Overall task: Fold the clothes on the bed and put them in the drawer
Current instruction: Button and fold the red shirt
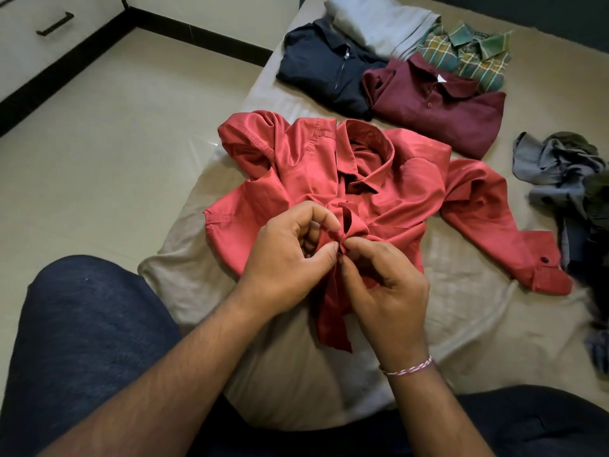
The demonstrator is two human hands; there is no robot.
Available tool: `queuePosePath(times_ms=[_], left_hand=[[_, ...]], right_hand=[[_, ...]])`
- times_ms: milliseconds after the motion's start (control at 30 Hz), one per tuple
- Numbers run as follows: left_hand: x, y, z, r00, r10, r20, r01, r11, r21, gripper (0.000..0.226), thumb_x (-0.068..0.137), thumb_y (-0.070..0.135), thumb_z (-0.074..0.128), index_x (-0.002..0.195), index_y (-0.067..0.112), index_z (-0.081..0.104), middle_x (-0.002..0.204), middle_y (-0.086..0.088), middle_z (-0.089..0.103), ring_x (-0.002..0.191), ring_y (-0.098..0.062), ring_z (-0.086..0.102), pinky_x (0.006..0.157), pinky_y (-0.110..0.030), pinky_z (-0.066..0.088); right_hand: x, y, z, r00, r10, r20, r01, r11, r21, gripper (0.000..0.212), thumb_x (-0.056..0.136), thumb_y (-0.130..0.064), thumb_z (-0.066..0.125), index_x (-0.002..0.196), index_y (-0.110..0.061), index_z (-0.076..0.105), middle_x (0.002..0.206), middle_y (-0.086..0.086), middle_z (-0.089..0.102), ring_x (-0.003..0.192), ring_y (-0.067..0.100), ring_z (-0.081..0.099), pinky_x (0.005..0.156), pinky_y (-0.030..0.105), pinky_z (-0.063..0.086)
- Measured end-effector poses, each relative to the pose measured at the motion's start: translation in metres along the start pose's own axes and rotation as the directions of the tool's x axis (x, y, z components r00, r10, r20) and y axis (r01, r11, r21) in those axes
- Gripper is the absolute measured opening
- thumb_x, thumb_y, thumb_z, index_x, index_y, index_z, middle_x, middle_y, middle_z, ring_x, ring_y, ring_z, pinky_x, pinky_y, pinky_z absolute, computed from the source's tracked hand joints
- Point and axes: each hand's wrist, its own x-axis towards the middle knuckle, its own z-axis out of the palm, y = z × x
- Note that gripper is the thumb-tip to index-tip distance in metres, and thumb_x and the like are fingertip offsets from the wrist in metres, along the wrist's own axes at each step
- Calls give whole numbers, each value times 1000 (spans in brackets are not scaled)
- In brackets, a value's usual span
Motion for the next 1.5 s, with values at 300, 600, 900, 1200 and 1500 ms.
queuePosePath(times_ms=[300,600,900,1200,1500], left_hand=[[-11,2,15,986,113,-126,-82,970,228,25,82,7,78,101,23,75,77,21,62,68,-5,59,67,-17,47],[-12,3,16,981,145,-129,-106,958,268,34,79,-7,69,101,20,71,78,18,59,70,-9,58,67,-13,44],[1,-6,5,999,-38,-24,33,982,-188,27,83,-8,63,98,15,60,77,13,62,68,-7,56,64,-20,49],[11,-22,-1,978,-173,-119,139,959,-247,27,89,-13,69,92,13,72,81,9,72,75,-4,64,74,-18,53],[22,-21,-29,990,-13,-140,28,994,108,31,98,0,58,88,25,74,88,11,75,87,-4,68,85,-23,52]], right_hand=[[-2,0,9,997,-38,-74,28,990,-137,15,88,-2,81,102,-5,78,98,0,76,91,10,72,83,27,58],[-4,-1,11,999,-3,-38,-1,996,-84,16,87,-10,81,102,-8,79,95,-3,76,87,8,72,81,29,59],[3,-7,14,900,423,106,-416,758,503,13,88,5,75,99,-2,76,90,10,77,80,19,74,75,28,60],[-2,-7,22,836,481,262,-546,693,470,42,82,-3,83,117,-13,62,90,1,71,78,13,69,72,28,59],[6,7,9,882,458,110,-468,825,316,17,92,-5,75,90,-21,78,89,-5,79,84,8,70,83,27,55]])
